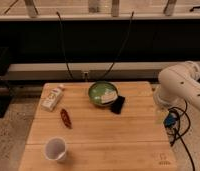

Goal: Pick up the ceramic cup

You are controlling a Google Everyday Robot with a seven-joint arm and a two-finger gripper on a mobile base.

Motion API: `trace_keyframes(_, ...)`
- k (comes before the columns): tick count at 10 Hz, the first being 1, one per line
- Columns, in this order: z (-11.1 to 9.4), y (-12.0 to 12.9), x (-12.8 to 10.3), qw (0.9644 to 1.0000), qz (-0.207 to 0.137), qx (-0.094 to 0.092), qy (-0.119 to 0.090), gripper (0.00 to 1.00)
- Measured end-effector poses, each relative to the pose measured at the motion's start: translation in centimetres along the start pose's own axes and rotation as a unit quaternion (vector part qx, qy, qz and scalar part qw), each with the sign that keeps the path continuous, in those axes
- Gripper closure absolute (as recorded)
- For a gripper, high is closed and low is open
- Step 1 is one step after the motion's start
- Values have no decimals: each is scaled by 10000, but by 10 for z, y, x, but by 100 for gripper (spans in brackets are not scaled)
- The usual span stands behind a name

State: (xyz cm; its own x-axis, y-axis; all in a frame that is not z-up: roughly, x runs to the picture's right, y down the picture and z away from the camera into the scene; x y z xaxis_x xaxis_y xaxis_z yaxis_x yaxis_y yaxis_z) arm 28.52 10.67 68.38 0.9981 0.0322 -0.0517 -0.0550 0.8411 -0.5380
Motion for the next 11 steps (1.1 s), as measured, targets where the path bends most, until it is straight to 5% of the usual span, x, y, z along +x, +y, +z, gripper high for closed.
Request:
trace_keyframes(7, 0, 1, -1, 10000, -8, 0, 19, 20)
trace_keyframes(11, -6, 7, -44, 9991, -322, 84, 264, 20)
